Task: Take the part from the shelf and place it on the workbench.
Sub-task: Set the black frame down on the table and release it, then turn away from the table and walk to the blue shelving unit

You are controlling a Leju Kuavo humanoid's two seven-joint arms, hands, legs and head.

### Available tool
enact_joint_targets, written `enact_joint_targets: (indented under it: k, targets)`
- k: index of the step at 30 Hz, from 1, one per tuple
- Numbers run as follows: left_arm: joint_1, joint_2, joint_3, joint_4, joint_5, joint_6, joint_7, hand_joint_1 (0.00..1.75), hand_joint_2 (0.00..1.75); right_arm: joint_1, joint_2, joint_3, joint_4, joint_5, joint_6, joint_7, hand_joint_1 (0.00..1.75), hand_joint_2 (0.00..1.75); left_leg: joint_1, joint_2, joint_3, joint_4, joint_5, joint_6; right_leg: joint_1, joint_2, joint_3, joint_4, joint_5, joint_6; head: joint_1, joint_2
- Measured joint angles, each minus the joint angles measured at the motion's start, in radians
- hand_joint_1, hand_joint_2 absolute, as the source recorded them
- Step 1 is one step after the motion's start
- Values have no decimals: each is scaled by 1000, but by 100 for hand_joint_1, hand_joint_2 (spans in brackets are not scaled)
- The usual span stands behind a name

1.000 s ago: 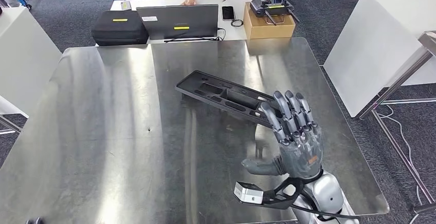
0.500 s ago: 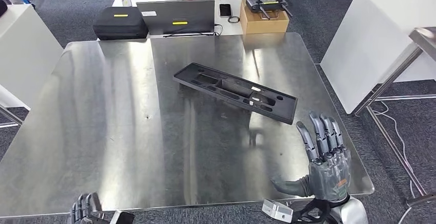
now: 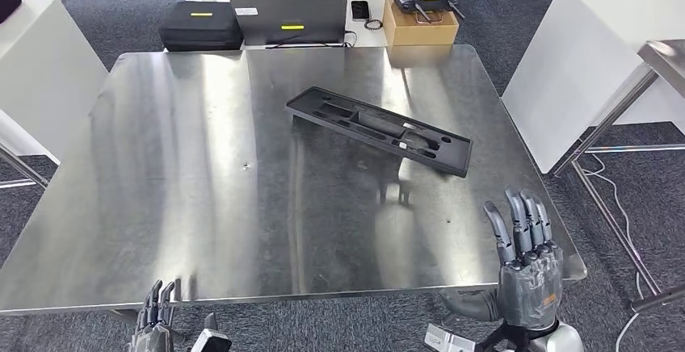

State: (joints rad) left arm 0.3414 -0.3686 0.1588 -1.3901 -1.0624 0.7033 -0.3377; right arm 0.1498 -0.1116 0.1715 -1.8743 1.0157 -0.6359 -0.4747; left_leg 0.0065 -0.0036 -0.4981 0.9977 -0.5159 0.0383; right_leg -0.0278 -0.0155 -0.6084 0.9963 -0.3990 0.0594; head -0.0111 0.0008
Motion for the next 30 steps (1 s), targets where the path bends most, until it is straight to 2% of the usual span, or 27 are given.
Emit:
enact_joint_targets:
  k: [1,3,4,5,6,7,8,9,10,11,12,14,15,16,17,18,19,20,21,22,23,25,26,27,28,30]
  targets:
    - [-2,0,1,4,-2,0,0,0,0,3,6,-7,1,-61,0,-22,0,0,-1,3,-8,-3,10,12,-2,1,-10,18,-18,0,1,0]
    - [-1,-1,-6,1,-38,0,62,0,0,5,24,-28,11,-273,0,-69,0,0,-3,7,-30,-6,31,31,-4,3,-50,120,-97,-9,6,0]
    - [3,-1,-15,-7,-69,0,121,0,0,5,35,-40,21,-394,0,-85,0,0,-5,9,-43,-6,40,36,-3,6,-72,190,-142,-12,9,0]
    - [8,-1,-26,-17,-103,0,185,0,0,5,44,-54,36,-505,0,-97,0,0,-9,10,-55,-5,48,38,-2,8,-86,252,-173,-10,11,0]
    - [13,-1,-40,-30,-140,0,250,0,0,5,53,-67,51,-583,0,-105,0,0,-12,11,-67,-4,57,40,-1,10,-85,287,-186,-6,11,0]
    - [17,-2,-55,-43,-184,0,322,0,0,4,62,-80,70,-645,0,-111,0,0,-15,11,-77,-3,65,40,1,10,-65,283,-181,1,11,0]
    - [22,-2,-77,-61,-243,0,418,0,0,1,74,-97,97,-704,0,-116,0,0,-18,11,-85,-2,72,39,2,11,-23,239,-164,7,11,0]
    - [27,-2,-105,-82,-312,0,531,0,0,-7,86,-118,131,-765,1,-120,0,0,-19,12,-91,0,79,38,4,11,34,165,-145,10,11,0]
    - [30,-2,-138,-104,-381,0,649,0,0,-20,100,-147,178,-839,2,-124,0,0,-22,11,-96,1,85,35,9,11,90,83,-134,7,11,0]
    - [33,-1,-172,-124,-440,0,753,0,0,-37,112,-184,240,-915,4,-133,0,0,-23,11,-100,1,93,31,14,11,132,19,-127,2,11,0]
    - [34,1,-200,-140,-476,0,827,0,0,-59,120,-226,314,-984,7,-147,0,0,-24,10,-103,1,99,27,20,11,153,-20,-126,-6,10,0]
    - [37,7,-232,-168,-503,1,910,0,0,-115,128,-325,510,-1102,14,-182,0,0,-25,11,-106,0,111,17,25,10,149,-36,-120,-22,11,0]
    - [38,11,-239,-180,-506,1,931,0,0,-145,130,-372,615,-1143,16,-192,0,0,-23,9,-111,4,110,12,20,9,143,-39,-112,-29,12,0]
    - [40,15,-243,-190,-508,1,945,0,0,-172,130,-417,723,-1173,18,-196,0,0,-22,6,-119,18,94,6,15,7,137,-41,-104,-39,12,0]
    - [40,18,-248,-199,-508,1,953,0,0,-195,130,-454,820,-1191,19,-194,0,0,-20,3,-133,51,61,0,9,3,130,-43,-94,-48,12,0]
    - [41,22,-252,-205,-509,1,958,0,0,-213,130,-485,905,-1200,19,-191,0,0,-16,1,-151,102,13,-6,5,0,122,-43,-85,-55,11,0]
    - [41,25,-257,-209,-509,1,960,0,0,-228,129,-512,981,-1205,19,-188,0,0,-12,0,-172,168,-37,-13,5,-3,113,-42,-76,-59,10,0]
    - [41,28,-261,-211,-509,0,961,0,0,-240,129,-533,1044,-1207,19,-187,0,0,-7,0,-189,234,-74,-20,5,-5,103,-41,-67,-60,10,0]
    - [41,31,-263,-212,-509,0,961,0,0,-250,130,-550,1095,-1207,19,-186,0,0,-2,0,-196,278,-91,-27,4,-5,93,-39,-59,-57,10,0]
    - [41,34,-265,-213,-509,0,961,0,0,-259,131,-563,1138,-1208,19,-186,0,0,4,1,-187,290,-86,-32,2,-5,84,-37,-51,-53,10,0]
    - [41,36,-268,-214,-509,0,961,0,0,-265,131,-575,1175,-1208,19,-186,0,0,10,1,-157,261,-66,-37,-1,-5,73,-33,-45,-48,9,0]
    - [40,39,-273,-218,-509,0,961,0,0,-278,130,-593,1229,-1209,19,-186,0,0,21,0,-56,118,-24,-48,-6,-4,54,-20,-37,-38,9,0]
    - [40,40,-276,-220,-509,0,961,0,0,-285,130,-599,1251,-1208,19,-186,0,0,22,-3,-18,59,-12,-47,-7,-3,45,-13,-33,-32,9,0]
    - [39,41,-278,-222,-509,0,962,0,0,-292,129,-604,1267,-1208,19,-186,0,0,21,-6,3,22,-8,-43,-5,-1,38,-7,-29,-25,9,0]
    - [39,42,-279,-224,-509,0,962,0,0,-297,129,-609,1281,-1208,19,-186,0,0,17,-9,5,12,-10,-36,-1,0,32,-5,-23,-16,9,0]
    - [39,43,-282,-227,-509,0,962,0,0,-303,127,-617,1306,-1207,18,-185,0,0,10,-9,-11,11,4,-12,-1,2,24,-7,-10,4,11,0]
